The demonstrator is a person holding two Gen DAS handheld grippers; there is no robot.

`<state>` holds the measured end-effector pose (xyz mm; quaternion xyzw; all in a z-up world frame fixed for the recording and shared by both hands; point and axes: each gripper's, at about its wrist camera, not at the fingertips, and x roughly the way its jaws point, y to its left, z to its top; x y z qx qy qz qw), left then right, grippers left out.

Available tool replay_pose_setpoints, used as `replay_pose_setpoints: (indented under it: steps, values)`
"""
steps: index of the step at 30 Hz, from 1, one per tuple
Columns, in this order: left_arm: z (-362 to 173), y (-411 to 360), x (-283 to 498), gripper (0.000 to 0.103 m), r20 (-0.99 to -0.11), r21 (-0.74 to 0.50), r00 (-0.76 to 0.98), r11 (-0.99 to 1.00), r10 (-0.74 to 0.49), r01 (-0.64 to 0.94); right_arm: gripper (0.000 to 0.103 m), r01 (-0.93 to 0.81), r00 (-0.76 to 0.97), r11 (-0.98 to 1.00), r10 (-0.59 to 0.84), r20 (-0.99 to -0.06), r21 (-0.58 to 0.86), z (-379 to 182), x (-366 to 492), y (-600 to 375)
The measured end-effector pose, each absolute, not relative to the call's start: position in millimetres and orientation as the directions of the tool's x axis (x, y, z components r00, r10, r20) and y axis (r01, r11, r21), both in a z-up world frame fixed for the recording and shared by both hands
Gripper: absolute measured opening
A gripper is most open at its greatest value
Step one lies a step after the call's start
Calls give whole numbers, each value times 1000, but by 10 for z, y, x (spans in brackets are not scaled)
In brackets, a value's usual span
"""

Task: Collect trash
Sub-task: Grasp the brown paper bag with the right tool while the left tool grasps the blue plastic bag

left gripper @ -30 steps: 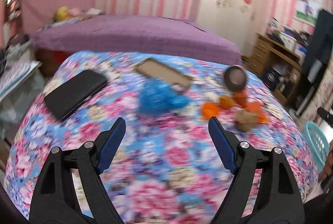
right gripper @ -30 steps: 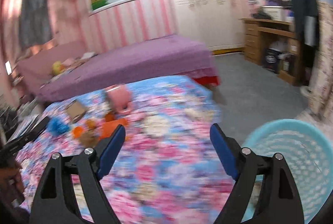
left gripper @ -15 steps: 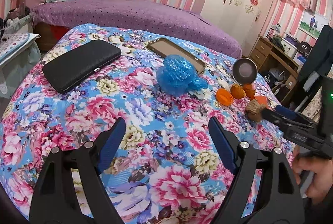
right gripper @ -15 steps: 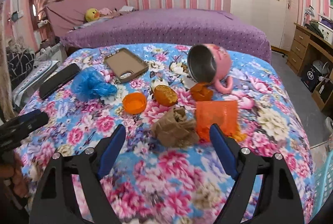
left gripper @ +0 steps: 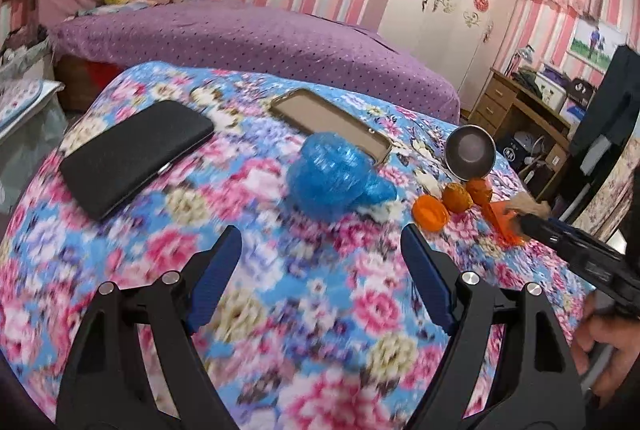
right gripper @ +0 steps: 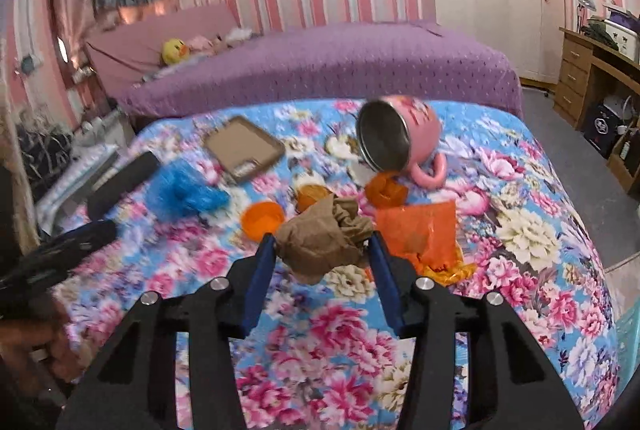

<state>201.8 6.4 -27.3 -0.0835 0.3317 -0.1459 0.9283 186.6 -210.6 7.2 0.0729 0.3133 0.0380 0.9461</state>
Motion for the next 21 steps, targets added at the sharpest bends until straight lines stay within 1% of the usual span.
replay_pose_setpoints:
  steps: [3, 7, 9, 10, 11, 13, 14, 21]
  values:
    - [-300, -103, 2163, 79, -620, -220, 721, 951, -309, 217, 48, -34, 809, 989, 113, -576, 145, 105, 1866, -2141]
    - [-313, -230, 2368, 79, -632, -200, 716, 955, -296, 218, 48, -11, 818, 988, 99, -567, 157, 125, 1872, -2322]
    - [-313, -250, 2462, 64, -633, -204, 712, 953, -304, 225, 48, 0, 815, 985, 99, -571, 171, 116, 1880, -2421]
    - [-333, -254, 2507, 45, -642, -210, 700, 950, -313, 231, 48, 2, 814, 985, 100, -572, 174, 110, 1882, -2441]
    - [-354, -253, 2541, 23, -652, -217, 687, 948, -320, 235, 48, 2, 813, 984, 102, -574, 179, 103, 1884, -2462]
    - [-417, -234, 2589, 3, -669, -243, 662, 942, -336, 233, 48, -3, 811, 982, 112, -575, 186, 95, 1887, -2486]
    - [-403, -219, 2569, 0, -661, -248, 669, 940, -341, 234, 48, -7, 811, 983, 112, -575, 182, 94, 1885, -2488]
    - [-148, -93, 2107, 0, -555, -262, 749, 931, -361, 255, 48, -19, 808, 983, 123, -577, 183, 69, 1780, -2502]
